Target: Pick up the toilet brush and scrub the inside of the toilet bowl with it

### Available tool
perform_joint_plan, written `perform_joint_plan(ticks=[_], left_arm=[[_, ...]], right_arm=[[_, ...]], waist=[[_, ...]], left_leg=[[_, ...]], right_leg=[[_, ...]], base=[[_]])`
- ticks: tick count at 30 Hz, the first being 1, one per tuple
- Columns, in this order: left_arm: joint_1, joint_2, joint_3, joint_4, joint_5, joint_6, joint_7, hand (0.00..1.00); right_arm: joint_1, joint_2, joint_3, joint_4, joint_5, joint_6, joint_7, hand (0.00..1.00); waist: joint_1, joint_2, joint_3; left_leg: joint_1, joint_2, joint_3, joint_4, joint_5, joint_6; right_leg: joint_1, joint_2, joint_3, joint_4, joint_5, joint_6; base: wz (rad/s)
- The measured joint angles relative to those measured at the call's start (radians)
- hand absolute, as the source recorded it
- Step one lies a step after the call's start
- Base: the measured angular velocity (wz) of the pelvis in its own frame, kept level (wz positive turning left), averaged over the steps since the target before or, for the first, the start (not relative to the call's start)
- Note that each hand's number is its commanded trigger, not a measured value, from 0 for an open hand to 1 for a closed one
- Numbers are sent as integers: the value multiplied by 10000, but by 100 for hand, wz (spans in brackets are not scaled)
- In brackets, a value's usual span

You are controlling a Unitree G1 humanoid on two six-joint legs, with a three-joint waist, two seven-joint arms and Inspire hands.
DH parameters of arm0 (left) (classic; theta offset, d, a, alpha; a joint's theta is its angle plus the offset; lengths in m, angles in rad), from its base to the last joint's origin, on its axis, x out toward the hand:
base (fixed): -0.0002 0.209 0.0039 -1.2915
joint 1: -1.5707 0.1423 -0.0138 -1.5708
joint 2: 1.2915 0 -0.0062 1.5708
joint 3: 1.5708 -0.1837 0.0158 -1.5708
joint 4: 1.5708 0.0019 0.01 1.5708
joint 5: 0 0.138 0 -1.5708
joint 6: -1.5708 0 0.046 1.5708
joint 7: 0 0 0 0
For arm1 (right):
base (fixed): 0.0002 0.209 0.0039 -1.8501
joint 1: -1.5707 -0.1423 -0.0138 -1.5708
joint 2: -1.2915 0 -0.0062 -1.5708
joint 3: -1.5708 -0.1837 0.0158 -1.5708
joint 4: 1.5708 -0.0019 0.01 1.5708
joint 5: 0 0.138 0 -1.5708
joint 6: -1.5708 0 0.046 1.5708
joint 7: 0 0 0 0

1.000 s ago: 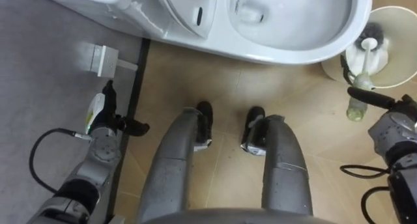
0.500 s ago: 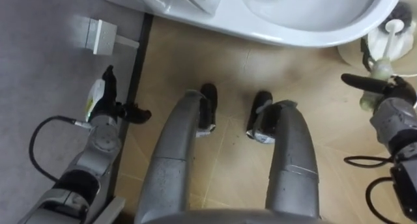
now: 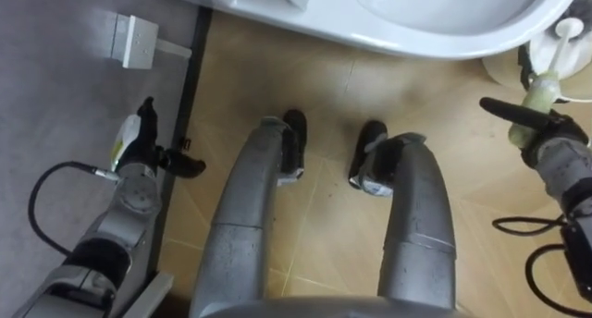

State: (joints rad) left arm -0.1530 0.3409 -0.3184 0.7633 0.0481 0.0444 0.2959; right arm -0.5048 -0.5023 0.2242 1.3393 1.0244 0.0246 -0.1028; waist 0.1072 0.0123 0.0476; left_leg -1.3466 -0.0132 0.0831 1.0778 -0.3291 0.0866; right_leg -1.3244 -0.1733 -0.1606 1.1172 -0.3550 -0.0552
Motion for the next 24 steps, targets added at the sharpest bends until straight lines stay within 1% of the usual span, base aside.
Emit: perform_joint_plan(ticks=[2, 5, 7, 8, 10, 14, 15, 17, 21, 24], left_arm=[[2, 31, 2, -11, -37, 1, -68, 0], [92, 231, -75, -159, -181, 24, -262, 0], [91, 367, -194, -278, -399, 33, -266, 0], [93, 373, -202, -302, -453, 34, -264, 0], [83, 376, -201, -361, -569, 46, -257, 0], [83, 379, -195, -351, -572, 86, -210, 0], [85, 378, -195, -348, -578, 116, -184, 0], [112, 382, -180, -346, -649, 114, 16, 0], [304, 425, -178, -403, -978, 126, 269, 0], [362, 572, -173, -487, -979, 139, 431, 0]], right_arm=[[63, -25, -1, 6, 40, -4, 87, 0], [115, -24, 36, 140, 313, 6, 146, 0], [127, -27, 258, 177, 685, 32, 121, 0], [127, -27, 274, 179, 788, 44, 113, 0], [134, -38, 265, 197, 1203, 146, 115, 0], [127, -34, 212, 202, 1539, 212, 110, 0], [129, -35, 130, 189, 1630, 208, 100, 0], [123, -35, -125, 51, 1957, 209, 66, 0], [62, -34, -131, -264, 2280, 211, -93, 0], [29, -35, -131, -550, 2290, 212, -188, 0]], waist=[[52, 0, 0], [68, -2, 1], [70, -9, 6], [52, -14, 8], [-1, -16, 10], [-23, -27, 17], [-49, -31, 19], [-86, -60, 35], [-175, -107, 46], [-201, -148, 63]], left_leg=[[-59, 7, -7, 73, -30, 35], [-63, 8, 17, 285, -167, 107], [-55, -10, 94, 358, -220, 158], [-51, -22, 119, 360, -228, 170], [-75, -166, 138, 391, -251, 164], [-158, -167, 149, 621, -382, 191], [-168, -169, 150, 705, -423, 208], [-201, -170, 162, 734, -435, 231], [-222, -155, 255, 733, -456, 271], [-233, -157, 259, 722, -457, 274]], right_leg=[[-32, -8, -29, 39, -32, 4], [-38, -39, 2, 252, -187, 42], [-70, -117, 61, 394, -286, 67], [-84, -161, 85, 418, -300, 75], [-159, -243, 153, 560, -390, 102], [-235, -230, 216, 754, -472, 144], [-244, -222, 237, 826, -509, 186], [-260, -237, 237, 835, -514, 204], [-334, -226, 324, 835, -494, 238], [-352, -228, 328, 834, -491, 244]], base=[[3], [0], [5], [8], [10], [-1], [0], [0], [-5], [0]])
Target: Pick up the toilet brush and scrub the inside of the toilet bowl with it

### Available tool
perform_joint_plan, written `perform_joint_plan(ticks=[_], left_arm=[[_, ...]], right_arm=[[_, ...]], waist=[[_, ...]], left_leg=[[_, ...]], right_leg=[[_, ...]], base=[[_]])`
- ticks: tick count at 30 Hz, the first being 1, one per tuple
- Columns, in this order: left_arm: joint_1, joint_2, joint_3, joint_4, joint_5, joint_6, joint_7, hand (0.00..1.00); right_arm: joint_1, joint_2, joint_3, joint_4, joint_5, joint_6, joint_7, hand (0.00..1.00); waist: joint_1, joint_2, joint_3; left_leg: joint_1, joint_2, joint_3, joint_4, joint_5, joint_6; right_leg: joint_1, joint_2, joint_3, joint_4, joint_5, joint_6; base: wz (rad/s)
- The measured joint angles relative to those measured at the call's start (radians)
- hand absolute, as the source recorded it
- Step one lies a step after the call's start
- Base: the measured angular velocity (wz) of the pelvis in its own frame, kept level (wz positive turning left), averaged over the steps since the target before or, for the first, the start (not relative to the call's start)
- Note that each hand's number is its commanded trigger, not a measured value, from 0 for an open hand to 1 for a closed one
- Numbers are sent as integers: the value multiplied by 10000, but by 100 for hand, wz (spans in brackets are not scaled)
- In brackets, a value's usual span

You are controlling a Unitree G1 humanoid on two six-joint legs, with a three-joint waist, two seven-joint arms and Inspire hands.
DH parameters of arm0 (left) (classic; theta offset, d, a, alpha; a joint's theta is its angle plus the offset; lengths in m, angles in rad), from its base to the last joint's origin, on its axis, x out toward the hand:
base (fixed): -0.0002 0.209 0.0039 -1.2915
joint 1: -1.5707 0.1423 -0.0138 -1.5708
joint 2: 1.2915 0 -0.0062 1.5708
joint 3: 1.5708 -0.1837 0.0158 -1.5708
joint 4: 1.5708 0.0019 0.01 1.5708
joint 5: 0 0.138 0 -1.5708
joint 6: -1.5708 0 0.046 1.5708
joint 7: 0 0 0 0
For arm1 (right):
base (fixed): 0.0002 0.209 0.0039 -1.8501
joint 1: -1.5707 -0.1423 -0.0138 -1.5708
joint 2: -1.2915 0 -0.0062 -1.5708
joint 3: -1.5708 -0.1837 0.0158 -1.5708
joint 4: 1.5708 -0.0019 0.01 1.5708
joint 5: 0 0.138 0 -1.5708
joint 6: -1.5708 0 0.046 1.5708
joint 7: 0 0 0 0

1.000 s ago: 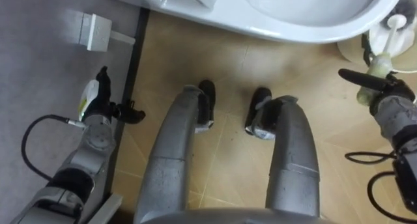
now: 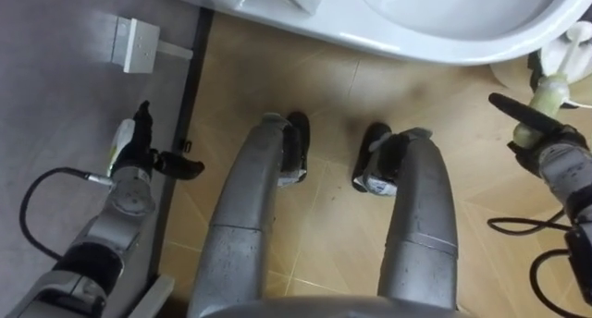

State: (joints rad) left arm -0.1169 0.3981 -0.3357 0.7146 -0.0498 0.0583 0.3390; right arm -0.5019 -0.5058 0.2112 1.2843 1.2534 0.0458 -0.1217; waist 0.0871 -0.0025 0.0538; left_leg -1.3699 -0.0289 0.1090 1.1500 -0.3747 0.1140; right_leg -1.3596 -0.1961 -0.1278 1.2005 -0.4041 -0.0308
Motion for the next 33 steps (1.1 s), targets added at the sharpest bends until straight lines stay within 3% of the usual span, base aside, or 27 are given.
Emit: perform_joint_plan(ticks=[4, 15, 16, 17, 18, 33], left_arm=[[5, 173, 0, -147, 5, -4, 110, 0], [7, 218, 0, -163, 5, 4, 252, 0], [7, 218, 0, -163, 5, 8, 253, 0], [7, 219, 0, -163, 5, 10, 253, 0], [7, 220, 0, -163, 6, 11, 254, 0], [266, 431, -41, -169, -10, 17, 296, 0]], right_arm=[[-106, -1, 0, -217, 175, -2, -83, 0], [-75, -3, 1, -602, 850, -4, -299, 0], [-68, -5, 1, -638, 860, -4, -304, 58], [-66, -4, 1, -648, 861, -4, -304, 90], [-67, -5, 1, -662, 863, -4, -305, 100], [116, -7, 1, -140, 947, 140, -403, 100]], waist=[[-33, -43, -1], [-89, -218, -13], [-91, -219, -13], [-89, -219, -13], [-91, -219, -14], [-267, -214, -16]], left_leg=[[0, -3, 1, -27, 1, -2], [0, -7, 4, -24, 3, 0], [0, -7, 3, -23, 3, 0], [0, -7, 3, -24, 3, 0], [0, -7, 4, -24, 3, 0], [3, -7, -6, 24, 7, 8]], right_leg=[[-10, 18, 20, -9, -1, -1], [2, 16, 15, -8, 1, 6], [2, 17, 14, -8, 1, 6], [2, 17, 13, -8, 1, 6], [2, 17, 12, -8, 1, 5], [36, -43, -57, 20, 1, -6]], base=[[0], [0], [0], [0], [0], [0]])
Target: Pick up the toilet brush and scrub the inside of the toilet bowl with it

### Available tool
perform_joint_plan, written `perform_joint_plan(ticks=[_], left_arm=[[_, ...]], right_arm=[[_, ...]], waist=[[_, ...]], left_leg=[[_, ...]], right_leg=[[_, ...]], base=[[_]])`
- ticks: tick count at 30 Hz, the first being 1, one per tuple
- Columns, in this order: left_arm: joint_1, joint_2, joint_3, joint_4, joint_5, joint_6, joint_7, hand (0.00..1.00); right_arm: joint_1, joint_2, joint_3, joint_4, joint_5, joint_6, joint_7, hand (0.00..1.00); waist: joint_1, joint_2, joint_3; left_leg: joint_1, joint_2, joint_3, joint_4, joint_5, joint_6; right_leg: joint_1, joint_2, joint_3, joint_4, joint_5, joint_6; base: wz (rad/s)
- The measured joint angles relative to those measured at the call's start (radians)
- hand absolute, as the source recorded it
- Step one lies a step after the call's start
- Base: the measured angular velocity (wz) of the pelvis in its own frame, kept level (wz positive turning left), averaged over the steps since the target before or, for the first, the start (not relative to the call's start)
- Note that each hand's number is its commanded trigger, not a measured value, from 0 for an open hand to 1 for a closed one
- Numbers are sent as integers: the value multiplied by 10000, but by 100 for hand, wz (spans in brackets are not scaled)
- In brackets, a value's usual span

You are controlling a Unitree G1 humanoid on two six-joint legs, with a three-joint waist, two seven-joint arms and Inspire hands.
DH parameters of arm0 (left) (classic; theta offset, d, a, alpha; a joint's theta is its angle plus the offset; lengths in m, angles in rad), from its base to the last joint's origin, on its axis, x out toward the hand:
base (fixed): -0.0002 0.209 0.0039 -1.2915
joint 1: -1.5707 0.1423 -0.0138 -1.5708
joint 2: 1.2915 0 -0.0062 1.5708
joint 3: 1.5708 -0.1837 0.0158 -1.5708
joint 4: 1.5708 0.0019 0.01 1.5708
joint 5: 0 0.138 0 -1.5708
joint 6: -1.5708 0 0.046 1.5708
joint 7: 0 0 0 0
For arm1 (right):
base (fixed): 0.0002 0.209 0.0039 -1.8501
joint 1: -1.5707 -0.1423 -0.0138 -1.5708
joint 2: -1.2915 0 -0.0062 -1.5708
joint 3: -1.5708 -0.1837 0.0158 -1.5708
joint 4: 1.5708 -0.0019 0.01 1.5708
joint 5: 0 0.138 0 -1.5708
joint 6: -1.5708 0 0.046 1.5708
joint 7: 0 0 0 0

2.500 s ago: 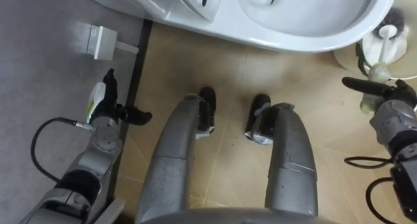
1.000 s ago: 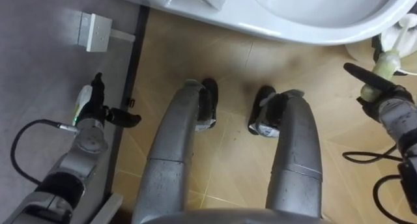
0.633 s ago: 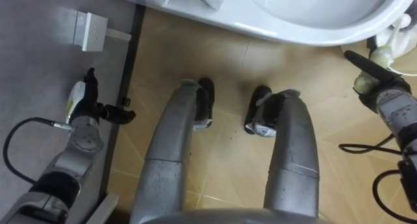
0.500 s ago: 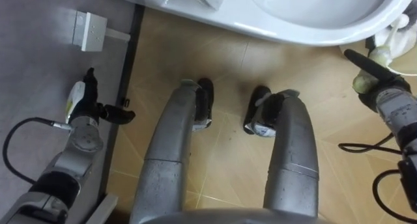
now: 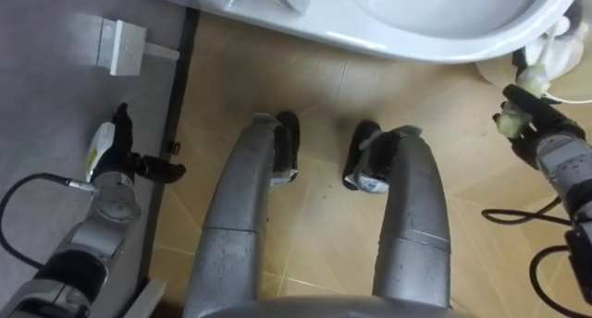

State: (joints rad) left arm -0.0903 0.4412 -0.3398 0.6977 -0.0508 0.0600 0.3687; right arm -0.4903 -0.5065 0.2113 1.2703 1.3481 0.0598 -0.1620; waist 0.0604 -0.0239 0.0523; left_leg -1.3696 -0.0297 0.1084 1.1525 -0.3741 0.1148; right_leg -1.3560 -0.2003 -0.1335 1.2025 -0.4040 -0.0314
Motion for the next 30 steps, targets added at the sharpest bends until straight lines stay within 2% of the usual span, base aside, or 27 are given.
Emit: perform_joint_plan(ticks=[6, 11, 17, 20, 21, 26, 27, 30], left_arm=[[5, -1, 0, 53, -33, 12, -11, 0], [7, -14, 0, 35, -31, 70, -74, 0], [92, -20, 9, 42, -45, 178, -75, 0], [210, -58, 21, 46, 15, 202, -74, 0], [243, -149, 21, 99, 15, 216, -75, 0], [645, -403, 41, 339, 1, 184, -105, 0], [785, -409, 42, 330, 2, 202, -124, 0], [916, -546, 55, 632, 12, 174, -172, 0]], right_arm=[[25, 0, 2, 87, 180, 13, 2, 100], [67, 1, 4, 137, 339, 56, -83, 100], [293, 32, 3, 291, 714, 124, -95, 100], [474, 32, -2, 343, 801, 174, -96, 100], [598, 40, -2, 354, 796, 199, -95, 100], [902, 45, -96, 574, 795, 320, 44, 100], [1044, 47, -164, 588, 790, 358, 69, 100], [1315, 164, -553, 716, 779, 443, 135, 100]], waist=[[51, 4, -2], [232, 5, -3], [302, 9, -5], [297, 17, -11], [342, 22, -14], [403, 34, -47], [380, 4, -79], [383, -21, -90]], left_leg=[[95, 40, -5, -2, -1, -3], [230, 90, -7, -43, 0, -23], [740, 176, -72, -266, -1, -54], [1253, 180, -99, -512, -7, -64], [1579, 184, -97, -693, -5, -62], [2983, 186, -111, -1688, 112, -67], [3314, 178, -113, -1944, 142, -54], [4262, 181, -107, -2695, 271, -10]], right_leg=[[80, 82, 28, -11, 2, -1], [224, 193, 30, -85, 9, -1], [799, 321, -87, -458, 68, -22], [1337, 350, -127, -762, 105, 22], [1656, 372, -138, -976, 165, 35], [3085, 511, -163, -2090, 426, 193], [3428, 517, -181, -2356, 468, 234], [4407, 615, -222, -3200, 669, 354]], base=[[0], [-1], [-4], [-2], [-11], [-7], [0], [-1]])
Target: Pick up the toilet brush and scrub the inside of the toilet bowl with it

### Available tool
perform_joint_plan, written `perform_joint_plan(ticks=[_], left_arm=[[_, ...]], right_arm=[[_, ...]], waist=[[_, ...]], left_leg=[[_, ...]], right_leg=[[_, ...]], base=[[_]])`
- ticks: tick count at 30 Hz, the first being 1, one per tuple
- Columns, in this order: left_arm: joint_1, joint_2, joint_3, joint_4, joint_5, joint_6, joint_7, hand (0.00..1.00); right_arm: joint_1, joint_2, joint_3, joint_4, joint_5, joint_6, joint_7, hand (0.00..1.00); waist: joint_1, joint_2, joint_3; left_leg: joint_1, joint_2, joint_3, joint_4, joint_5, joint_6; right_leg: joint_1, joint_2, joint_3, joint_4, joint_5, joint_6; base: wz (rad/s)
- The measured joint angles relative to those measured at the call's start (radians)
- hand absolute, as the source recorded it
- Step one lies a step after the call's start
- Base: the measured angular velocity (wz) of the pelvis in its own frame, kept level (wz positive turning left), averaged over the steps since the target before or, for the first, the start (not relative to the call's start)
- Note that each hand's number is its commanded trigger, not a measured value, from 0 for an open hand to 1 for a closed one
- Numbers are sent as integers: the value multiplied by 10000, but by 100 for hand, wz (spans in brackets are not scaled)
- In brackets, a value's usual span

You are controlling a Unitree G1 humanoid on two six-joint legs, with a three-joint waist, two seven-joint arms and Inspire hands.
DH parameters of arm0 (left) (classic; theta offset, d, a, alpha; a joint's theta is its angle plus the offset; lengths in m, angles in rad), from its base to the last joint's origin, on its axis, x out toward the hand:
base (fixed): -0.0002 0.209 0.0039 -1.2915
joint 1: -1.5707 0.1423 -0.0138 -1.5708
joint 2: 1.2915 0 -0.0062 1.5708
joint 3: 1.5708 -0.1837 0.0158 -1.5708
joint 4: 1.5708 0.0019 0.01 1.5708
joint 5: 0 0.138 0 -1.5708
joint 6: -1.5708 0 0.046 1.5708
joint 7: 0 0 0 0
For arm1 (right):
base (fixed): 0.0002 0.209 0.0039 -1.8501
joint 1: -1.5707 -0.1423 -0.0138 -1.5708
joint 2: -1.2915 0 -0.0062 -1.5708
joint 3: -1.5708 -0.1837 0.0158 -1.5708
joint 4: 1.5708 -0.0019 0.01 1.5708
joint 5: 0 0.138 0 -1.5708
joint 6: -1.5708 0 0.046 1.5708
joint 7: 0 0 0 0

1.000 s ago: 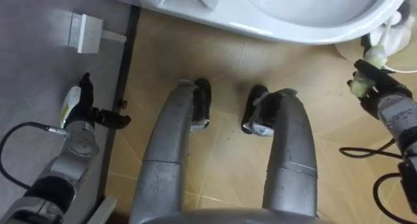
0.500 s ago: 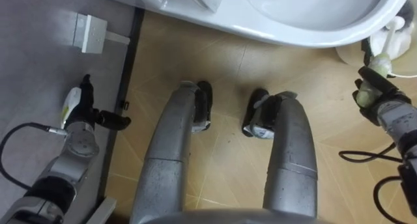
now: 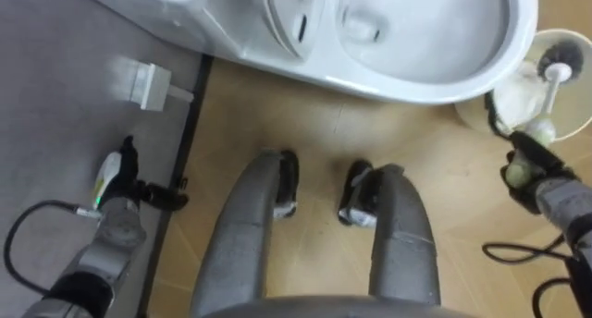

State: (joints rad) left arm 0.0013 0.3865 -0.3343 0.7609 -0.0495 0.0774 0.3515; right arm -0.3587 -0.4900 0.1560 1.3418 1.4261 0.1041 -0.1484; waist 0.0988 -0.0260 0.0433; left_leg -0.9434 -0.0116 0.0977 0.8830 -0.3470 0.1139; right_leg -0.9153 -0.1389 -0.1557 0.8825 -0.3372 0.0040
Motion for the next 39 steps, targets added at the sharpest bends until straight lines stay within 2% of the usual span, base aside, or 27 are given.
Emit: perform_joint_plan(ticks=[5, 9, 10, 13, 16, 18, 19, 21, 24, 27, 29, 30, 32, 36, 39], left_arm=[[136, -116, 191, 155, 0, -102, -168, 0], [174, -327, 520, 479, 7, -377, -292, 0], [333, -396, 796, 499, 3, -462, -321, 0], [773, -601, 1314, 546, 8, -626, -322, 0], [1412, -697, 1800, 526, 11, -700, -377, 0], [1796, -790, 2135, 503, 23, -767, -389, 0], [2015, -917, 2249, 501, 22, -785, -392, 0], [2333, -1129, 2567, 495, 72, -827, -403, 0], [2853, -1408, 3207, 151, 209, -880, -400, 0], [3279, -1453, 3405, -145, 449, -1067, -348, 0], [3359, -1471, 3540, -169, 582, -1126, -297, 0], [3357, -1536, 3743, -180, 813, -1127, -251, 0], [3410, -1745, 4077, -362, 1230, -1136, 18, 0], [3703, -2065, 4122, -1451, 2010, -1199, 598, 0], [3830, -2156, 4112, -2053, 2211, -1347, 935, 0]], right_arm=[[429, 198, -626, -58, 286, -5, -4, 100], [776, 334, -1177, -271, 314, -65, -11, 100], [874, 489, -1461, -293, 312, -166, -14, 100], [1297, 787, -1860, -229, 602, -312, -8, 100], [1915, 1232, -2656, -410, 616, -518, 14, 100], [2539, 1367, -2685, -737, 545, -520, 3, 100], [2934, 1413, -2677, -939, 530, -574, 4, 100], [3356, 1522, -2696, -1003, 405, -734, 16, 100], [3905, 1831, -2985, -1061, -122, -940, 245, 100], [4413, 2009, -2975, -1400, -677, -980, 331, 100], [4592, 2125, -2958, -1424, -1081, -1060, 387, 100], [4674, 2229, -2957, -1425, -1502, -1127, 435, 100], [4645, 2428, -2952, -1513, -2216, -1231, 447, 100], [4731, 2604, -2638, -2165, -3653, -1266, 417, 100], [4612, 2609, -2399, -2304, -4577, -1333, 477, 100]], waist=[[-57, -36, -24], [-104, -113, -58], [-108, -168, -120], [-148, -280, -193], [-144, -206, -288], [-155, -181, -310], [-147, -126, -348], [-209, -113, -372], [-399, -129, -380], [-412, -145, -392], [-445, -158, -386], [-515, -174, -390], [-433, -195, -402], [-339, -153, -381], [-264, -120, -356]], left_leg=[[1279, -8, -6, -945, 108, 29], [2533, -12, 2, -1861, 218, 12], [2926, -5, 3, -2122, 240, -20], [3914, 5, -4, -2760, 281, -66], [4759, 132, -31, -3340, 319, -139], [5337, 137, -54, -3762, 379, -187], [5766, 120, -80, -4060, 406, -209], [6356, 78, -97, -4445, 447, -251], [7156, 22, -239, -4934, 520, -342], [7819, -16, -351, -5276, 579, -419], [8105, -31, -464, -5388, 594, -445], [8267, -35, -549, -5396, 594, -451], [8448, -32, -607, -5447, 594, -461], [8617, -41, -718, -5469, 596, -478], [8869, -48, -765, -5614, 609, -502]], right_leg=[[1341, 114, -68, -1131, 247, 137], [2616, 245, -87, -2136, 505, 215], [3005, 299, -92, -2395, 575, 227], [4023, 391, -139, -3133, 671, 250], [5053, 647, -201, -4094, 966, 257], [5732, 694, -356, -4677, 1112, 255], [6191, 714, -435, -5009, 1176, 263], [6760, 724, -493, -5382, 1205, 283], [7605, 729, -745, -5830, 1213, 284], [8298, 769, -846, -6176, 1213, 284], [8681, 793, -972, -6386, 1213, 283], [8929, 817, -989, -6500, 1213, 283], [9152, 850, -988, -6612, 1213, 283], [9372, 847, -1132, -6639, 1214, 282], [9578, 852, -1204, -6693, 1218, 276]], base=[[-3], [-5], [-7], [-2], [-4], [2], [7], [7], [15], [10], [21], [27], [14], [7], [5]])
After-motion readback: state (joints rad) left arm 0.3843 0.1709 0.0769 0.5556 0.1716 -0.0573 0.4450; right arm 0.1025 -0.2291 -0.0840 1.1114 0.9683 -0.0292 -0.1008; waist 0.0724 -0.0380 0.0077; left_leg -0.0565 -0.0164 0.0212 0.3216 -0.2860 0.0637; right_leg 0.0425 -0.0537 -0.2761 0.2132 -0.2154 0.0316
